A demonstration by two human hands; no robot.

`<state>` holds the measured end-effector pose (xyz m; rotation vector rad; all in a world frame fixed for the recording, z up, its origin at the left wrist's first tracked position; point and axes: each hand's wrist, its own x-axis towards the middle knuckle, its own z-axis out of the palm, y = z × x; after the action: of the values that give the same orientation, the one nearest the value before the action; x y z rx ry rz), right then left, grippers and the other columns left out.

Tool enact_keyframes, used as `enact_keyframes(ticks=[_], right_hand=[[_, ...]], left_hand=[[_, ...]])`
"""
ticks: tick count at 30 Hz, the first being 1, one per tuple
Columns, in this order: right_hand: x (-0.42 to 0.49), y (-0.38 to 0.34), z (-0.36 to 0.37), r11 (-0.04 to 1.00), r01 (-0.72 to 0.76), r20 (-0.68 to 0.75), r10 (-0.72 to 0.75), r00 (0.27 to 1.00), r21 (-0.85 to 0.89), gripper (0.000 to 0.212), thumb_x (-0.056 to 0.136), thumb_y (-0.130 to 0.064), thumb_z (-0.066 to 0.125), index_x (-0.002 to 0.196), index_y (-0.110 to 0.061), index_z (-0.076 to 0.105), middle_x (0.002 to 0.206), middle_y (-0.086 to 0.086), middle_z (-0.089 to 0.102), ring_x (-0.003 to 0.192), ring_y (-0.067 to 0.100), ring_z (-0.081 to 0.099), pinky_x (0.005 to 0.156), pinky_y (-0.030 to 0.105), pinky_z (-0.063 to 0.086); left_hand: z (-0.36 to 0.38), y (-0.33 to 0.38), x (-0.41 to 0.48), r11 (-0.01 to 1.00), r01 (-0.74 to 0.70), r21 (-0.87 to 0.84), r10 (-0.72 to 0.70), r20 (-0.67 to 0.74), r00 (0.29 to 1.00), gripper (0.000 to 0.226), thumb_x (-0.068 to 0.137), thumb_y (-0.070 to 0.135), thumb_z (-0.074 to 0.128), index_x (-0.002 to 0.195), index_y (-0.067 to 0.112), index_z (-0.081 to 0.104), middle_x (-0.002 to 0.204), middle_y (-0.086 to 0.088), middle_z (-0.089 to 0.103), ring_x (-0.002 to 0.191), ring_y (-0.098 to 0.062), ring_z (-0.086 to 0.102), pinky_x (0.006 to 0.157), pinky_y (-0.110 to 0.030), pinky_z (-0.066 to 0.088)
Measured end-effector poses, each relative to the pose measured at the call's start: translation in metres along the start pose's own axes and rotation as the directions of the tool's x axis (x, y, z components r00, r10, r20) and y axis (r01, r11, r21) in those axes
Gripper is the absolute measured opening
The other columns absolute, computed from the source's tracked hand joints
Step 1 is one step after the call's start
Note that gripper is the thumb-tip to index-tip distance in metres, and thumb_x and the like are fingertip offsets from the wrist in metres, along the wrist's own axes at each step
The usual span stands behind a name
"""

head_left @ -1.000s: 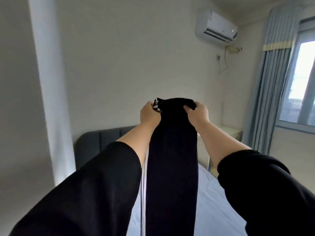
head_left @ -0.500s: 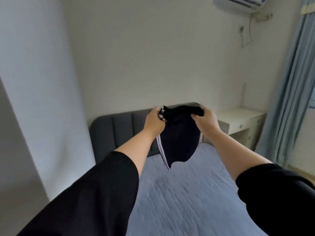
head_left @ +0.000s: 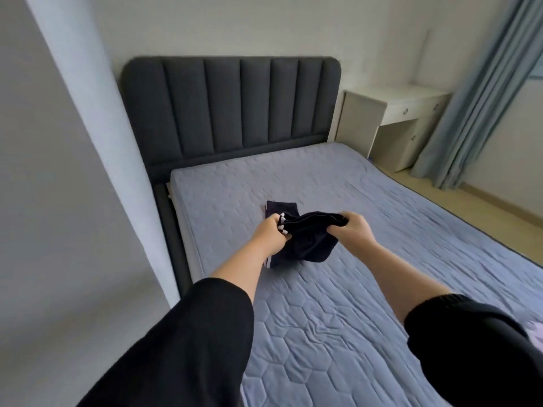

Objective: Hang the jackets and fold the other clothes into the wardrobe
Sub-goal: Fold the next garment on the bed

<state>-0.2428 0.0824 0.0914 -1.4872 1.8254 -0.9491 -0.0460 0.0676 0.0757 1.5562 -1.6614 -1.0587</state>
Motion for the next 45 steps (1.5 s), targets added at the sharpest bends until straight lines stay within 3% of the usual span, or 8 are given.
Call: enact_keyframes(ticks=[8, 16, 21, 28, 32, 36, 40, 45], right_hand=[[-0.076, 0.203, 0.094, 0.983, -0.057, 0.185, 0.090, 0.979, -0.177, 0.016, 0.069, 0.001, 0.073, 0.077, -0.007, 0.061, 0.064, 0.003, 0.052, 0.063, 0.017, 0.050, 0.051, 0.021, 0.038], [-0.138, 0.313, 0.125, 0.951, 0.106, 0.308, -0.011, 0.951, -0.292, 0.018, 0.068, -0.001, 0.076, 0.072, -0.005, 0.059, 0.065, 0.003, 0.052, 0.062, 0.016, 0.048, 0.045, 0.014, 0.032], [-0.182, 0.369, 0.120, 0.788, 0.315, 0.456, -0.049, 0.889, -0.528, 0.032, 0.074, -0.019, 0.069, 0.106, -0.014, 0.067, 0.113, 0.003, 0.066, 0.117, 0.022, 0.048, 0.088, 0.028, 0.040], [-0.229, 0.423, 0.122, 0.551, 0.633, 0.666, -0.176, 0.724, -0.543, 0.034, 0.077, -0.013, 0.053, 0.110, -0.017, 0.061, 0.149, -0.007, 0.040, 0.145, 0.017, 0.018, 0.116, 0.030, 0.014], [-0.253, 0.426, 0.122, 0.636, 0.555, 0.668, -0.082, 0.740, -0.537, 0.014, 0.074, -0.016, 0.054, 0.087, -0.021, 0.054, 0.096, 0.001, 0.064, 0.104, 0.028, 0.054, 0.073, 0.026, 0.037], [-0.254, 0.413, 0.111, 0.843, 0.281, 0.689, 0.139, 0.711, -0.459, 0.019, 0.062, -0.016, 0.066, 0.062, -0.018, 0.047, 0.058, -0.002, 0.052, 0.057, 0.020, 0.051, 0.045, 0.024, 0.033], [-0.252, 0.412, 0.100, 0.982, -0.172, 0.695, 0.180, 0.696, -0.081, 0.011, 0.067, -0.014, 0.068, 0.077, -0.010, 0.064, 0.065, 0.004, 0.057, 0.057, 0.015, 0.053, 0.052, 0.026, 0.041], [-0.245, 0.422, 0.100, 0.793, -0.442, 0.579, 0.141, 0.803, 0.419, 0.014, 0.090, -0.009, 0.061, 0.100, -0.002, 0.066, 0.090, 0.012, 0.068, 0.079, 0.021, 0.066, 0.072, 0.028, 0.055]], left_hand=[[0.121, -0.202, -0.059, 0.991, 0.119, 0.060, -0.131, 0.266, 0.955, 0.028, 0.080, -0.005, 0.065, 0.079, 0.018, 0.049, 0.068, 0.006, 0.047, 0.058, -0.004, 0.045, 0.059, -0.020, 0.044], [0.211, -0.289, -0.119, 0.940, 0.096, 0.327, -0.105, 0.012, 0.994, 0.014, 0.081, 0.007, 0.059, 0.085, 0.021, 0.061, 0.090, -0.006, 0.064, 0.081, -0.018, 0.053, 0.072, -0.022, 0.043], [0.260, -0.309, -0.179, 0.929, 0.062, 0.365, -0.054, -0.032, 0.998, 0.028, 0.080, 0.002, 0.058, 0.104, 0.013, 0.066, 0.119, -0.010, 0.060, 0.115, -0.030, 0.054, 0.090, -0.029, 0.044], [0.278, -0.326, -0.223, 0.149, -0.546, 0.825, 0.276, 0.495, 0.824, 0.032, 0.084, 0.017, 0.058, 0.116, 0.016, 0.060, 0.160, -0.007, 0.009, 0.147, -0.026, -0.003, 0.118, -0.048, 0.004], [0.293, -0.328, -0.245, 0.467, -0.493, 0.734, 0.041, 0.539, 0.841, 0.014, 0.083, 0.019, 0.054, 0.095, 0.021, 0.061, 0.118, -0.001, 0.061, 0.123, -0.015, 0.045, 0.112, -0.033, 0.024], [0.294, -0.327, -0.254, 0.811, -0.045, 0.583, -0.223, 0.379, 0.898, 0.027, 0.073, 0.031, 0.061, 0.057, 0.017, 0.044, 0.060, 0.004, 0.052, 0.062, -0.019, 0.048, 0.054, -0.027, 0.035], [0.280, -0.332, -0.256, 0.916, 0.314, 0.250, -0.393, 0.391, 0.832, 0.016, 0.073, 0.029, 0.073, 0.064, 0.019, 0.064, 0.062, 0.009, 0.061, 0.065, -0.009, 0.058, 0.062, -0.022, 0.043], [0.271, -0.317, -0.235, 0.943, 0.260, -0.207, -0.241, 0.113, 0.964, 0.036, 0.089, 0.032, 0.064, 0.058, 0.023, 0.047, 0.054, 0.012, 0.048, 0.060, -0.010, 0.049, 0.059, -0.021, 0.037]])
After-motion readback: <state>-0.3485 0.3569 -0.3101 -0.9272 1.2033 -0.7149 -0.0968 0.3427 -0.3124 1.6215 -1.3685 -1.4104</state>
